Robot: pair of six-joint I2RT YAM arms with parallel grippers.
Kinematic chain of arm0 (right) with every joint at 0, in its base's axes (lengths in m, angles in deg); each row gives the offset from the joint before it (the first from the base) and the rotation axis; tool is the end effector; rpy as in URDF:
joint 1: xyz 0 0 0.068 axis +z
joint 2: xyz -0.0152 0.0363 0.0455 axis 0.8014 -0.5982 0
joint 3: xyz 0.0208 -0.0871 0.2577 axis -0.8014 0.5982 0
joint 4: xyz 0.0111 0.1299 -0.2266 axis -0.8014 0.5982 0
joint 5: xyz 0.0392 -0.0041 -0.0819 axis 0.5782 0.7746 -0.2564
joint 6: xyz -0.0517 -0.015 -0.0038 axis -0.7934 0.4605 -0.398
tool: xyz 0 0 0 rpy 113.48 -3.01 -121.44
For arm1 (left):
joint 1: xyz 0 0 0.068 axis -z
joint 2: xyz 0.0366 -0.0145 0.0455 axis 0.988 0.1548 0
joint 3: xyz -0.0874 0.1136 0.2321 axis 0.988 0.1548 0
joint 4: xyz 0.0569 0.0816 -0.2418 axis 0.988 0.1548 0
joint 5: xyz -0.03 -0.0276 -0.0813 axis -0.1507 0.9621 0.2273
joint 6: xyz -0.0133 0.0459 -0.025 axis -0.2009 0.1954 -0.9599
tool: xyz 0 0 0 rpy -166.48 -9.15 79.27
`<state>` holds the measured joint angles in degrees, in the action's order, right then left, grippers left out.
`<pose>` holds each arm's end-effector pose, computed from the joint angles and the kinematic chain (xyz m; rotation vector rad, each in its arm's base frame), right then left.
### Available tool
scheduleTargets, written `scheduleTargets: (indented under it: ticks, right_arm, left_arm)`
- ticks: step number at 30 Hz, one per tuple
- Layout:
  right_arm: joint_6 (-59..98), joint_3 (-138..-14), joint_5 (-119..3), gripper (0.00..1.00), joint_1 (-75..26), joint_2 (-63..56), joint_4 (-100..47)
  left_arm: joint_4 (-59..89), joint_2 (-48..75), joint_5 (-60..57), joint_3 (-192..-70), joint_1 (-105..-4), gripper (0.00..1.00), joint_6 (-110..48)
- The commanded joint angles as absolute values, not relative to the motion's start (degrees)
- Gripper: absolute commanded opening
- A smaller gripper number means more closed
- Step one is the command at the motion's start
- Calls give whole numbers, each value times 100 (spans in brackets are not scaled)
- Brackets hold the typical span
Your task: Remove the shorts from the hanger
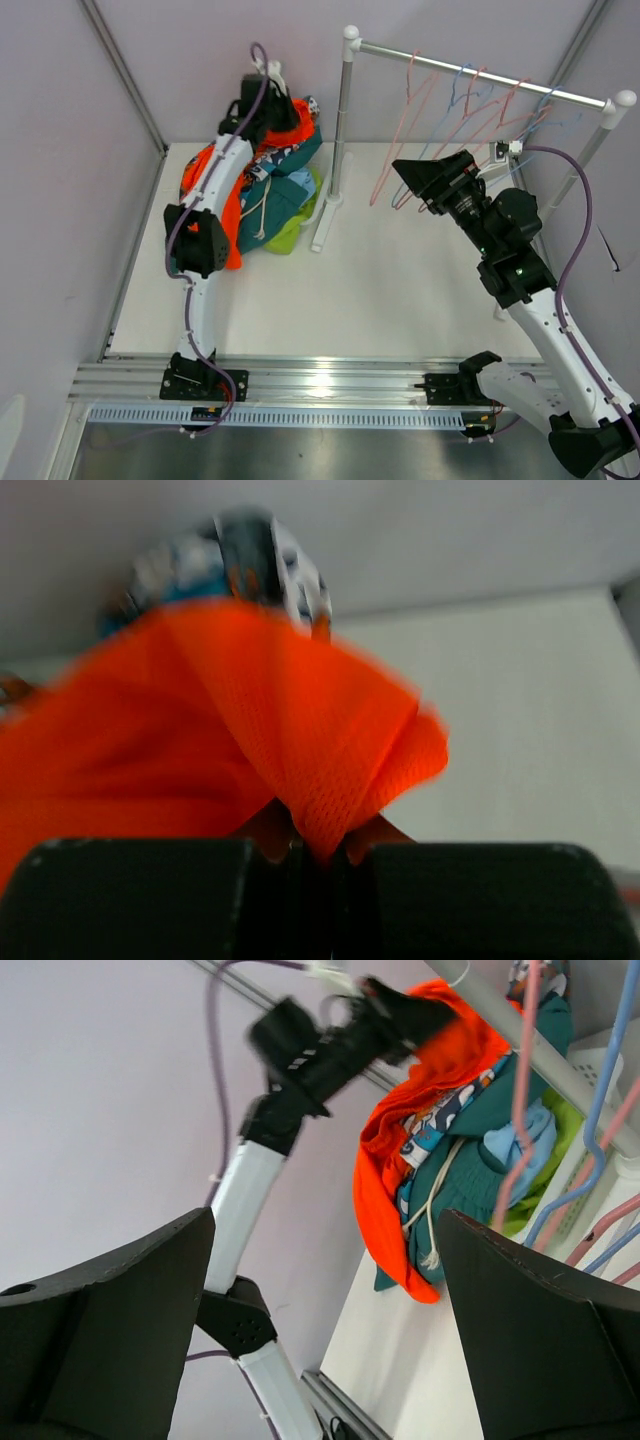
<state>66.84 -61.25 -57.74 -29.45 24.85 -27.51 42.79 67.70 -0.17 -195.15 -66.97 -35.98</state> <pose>0.1821 0.0858 0.4349 0.2774 1.5097 1.2018 0.5089 -0.1341 0.3734 0.0784 1.9207 -0.5169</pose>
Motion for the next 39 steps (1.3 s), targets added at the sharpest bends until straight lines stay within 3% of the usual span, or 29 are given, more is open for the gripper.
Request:
scheduleTargets:
  ticks: [1,2,4,5,6,7,12,18,23,30,33,39]
  right_arm:
    - [6490,-6163,-5848,99,-2830,2533,-2915]
    - [6481,-6163,-5874,99,-2821,2542,-2889]
    - [6455,-6180,-5874,99,-2812,2559,-2863]
    - [6446,-6189,-5857,99,-2804,2577,-2845]
    - [6420,-6189,-5848,99,-2795,2594,-2810]
    - [6350,-6198,-5848,99,-2786,2612,-2784]
    - [5902,-6408,-5901,99,-2733,2682,-2222]
    - [4918,-6927,-6094,99,-2690,2621,-1141]
    - [4320,-6927,-6077,99,-2610,2901,-597]
    - [3616,-6041,-6331,100,-2487,3938,-130]
    - [3475,-5601,-6332,99,-2470,4535,-112]
    - [3370,-5196,-6560,99,-2478,5485,169]
  left_arm:
    - [4478,6291,314,-18414,-6475,13,-3609]
    - [4250,6142,297,-18173,-6475,15,-3671]
    - [4134,5702,175,-17506,-6475,40,-3724]
    - [4160,5579,131,-17451,-6475,56,-3733]
    - [4282,5473,95,-17398,-6466,92,-3725]
    - [4396,5264,43,-17424,-6466,99,-3646]
    - [4941,4367,-362,-17766,-6387,99,-3233]
    - [4696,2416,-652,-17021,-6378,99,-2934]
    - [4135,536,-599,-15159,-6352,99,-2863]
    - [3975,-2740,-1494,-11446,-6308,99,-3433]
    - [4307,-3716,-1426,-10652,-6308,99,-3479]
    - [5135,-4704,-1706,-10340,-6273,99,-3479]
